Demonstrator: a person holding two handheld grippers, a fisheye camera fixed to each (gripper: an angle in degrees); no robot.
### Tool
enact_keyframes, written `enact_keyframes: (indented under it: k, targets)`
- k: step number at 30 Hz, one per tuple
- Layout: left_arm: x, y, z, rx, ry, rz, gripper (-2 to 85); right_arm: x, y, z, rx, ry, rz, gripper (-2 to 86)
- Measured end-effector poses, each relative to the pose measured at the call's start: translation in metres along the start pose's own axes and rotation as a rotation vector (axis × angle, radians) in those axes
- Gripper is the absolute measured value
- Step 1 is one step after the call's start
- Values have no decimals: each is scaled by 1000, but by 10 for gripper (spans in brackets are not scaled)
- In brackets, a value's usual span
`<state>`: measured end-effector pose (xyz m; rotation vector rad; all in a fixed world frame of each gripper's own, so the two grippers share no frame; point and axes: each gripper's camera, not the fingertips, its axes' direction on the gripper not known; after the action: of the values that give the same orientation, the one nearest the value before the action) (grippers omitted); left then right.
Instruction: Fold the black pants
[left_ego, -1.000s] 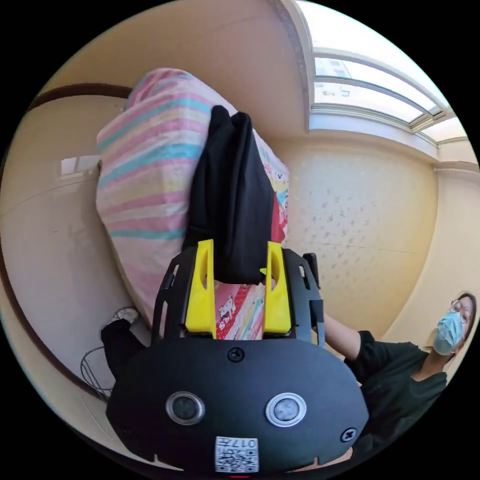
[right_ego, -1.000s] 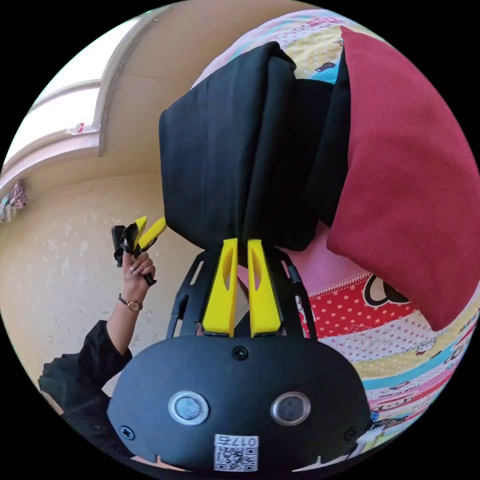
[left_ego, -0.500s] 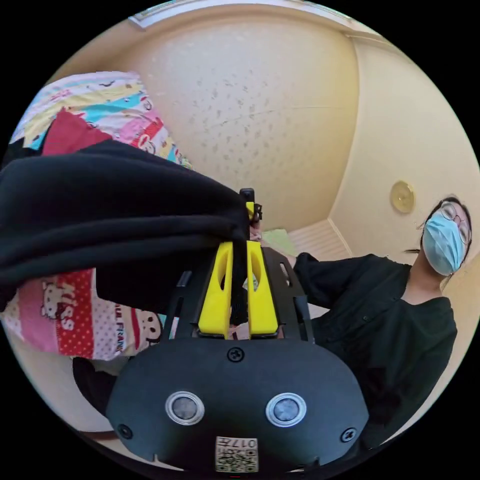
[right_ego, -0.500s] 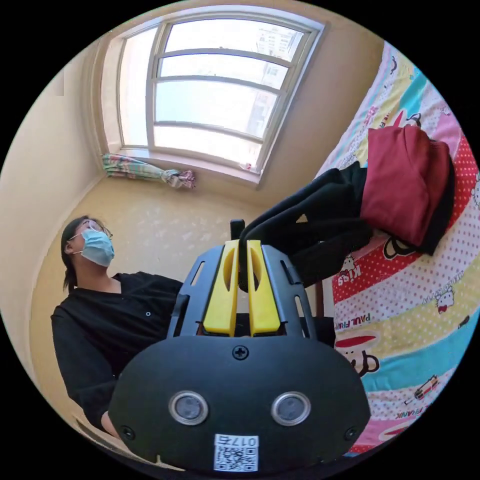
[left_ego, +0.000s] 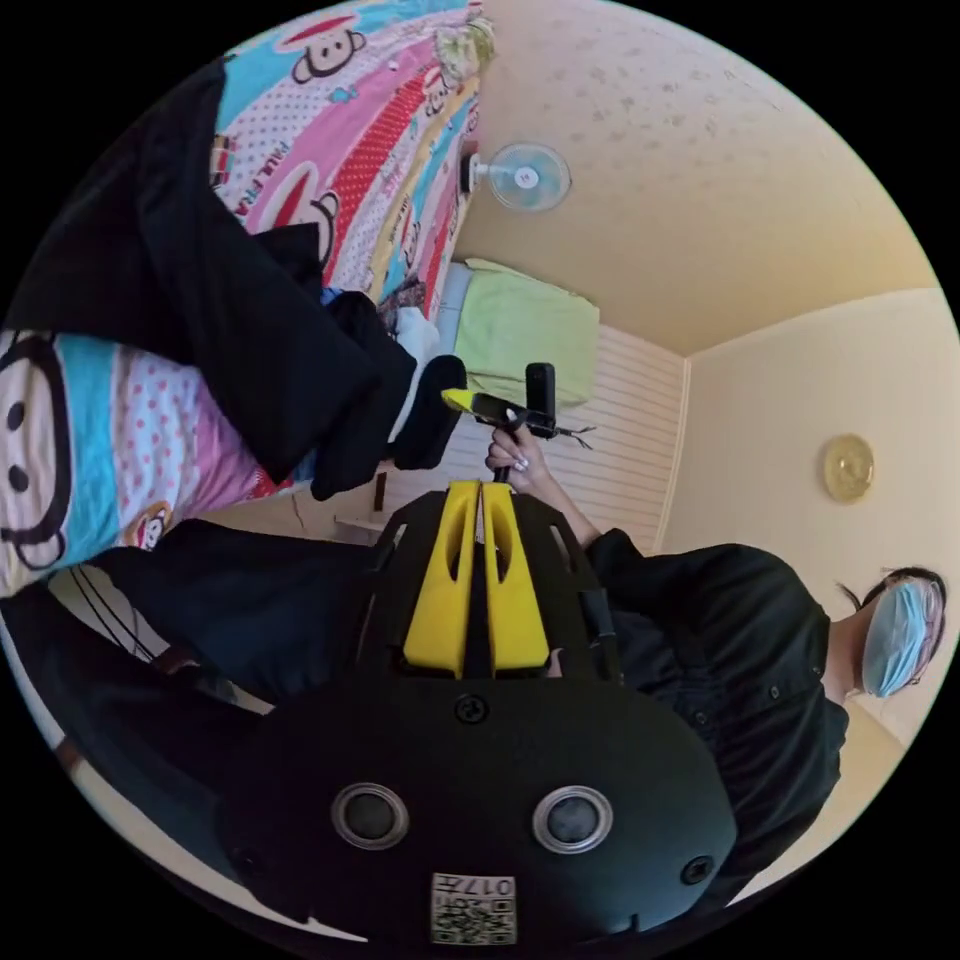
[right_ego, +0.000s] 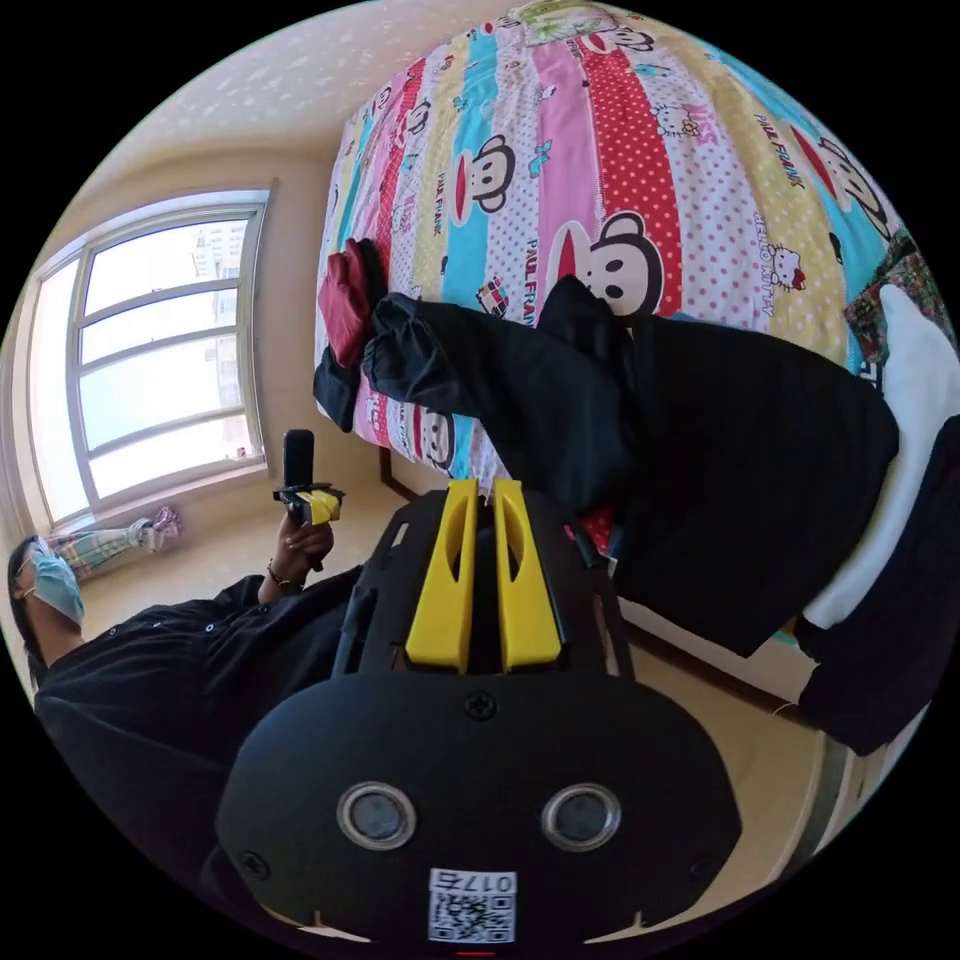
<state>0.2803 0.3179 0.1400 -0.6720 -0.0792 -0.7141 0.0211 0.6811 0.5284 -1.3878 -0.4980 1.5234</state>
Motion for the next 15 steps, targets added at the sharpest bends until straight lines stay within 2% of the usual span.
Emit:
enact_keyframes:
  k: [3, 7, 11, 15]
  targets:
    - [-19, 27, -43, 177, -43, -84, 40, -45, -53, 83, -59, -21, -71, 83]
    - [-30, 62, -85, 347, -33, -115, 52, -149, -169, 218, -145, -31, -236, 113]
    - [-42, 93, -112, 440, -41, -148, 54, -283, -281, 348, -146, 187, -403, 129]
    - [-62, 102, -116, 425, -9, -174, 56, -391, -347, 446, -108, 397, -571, 132]
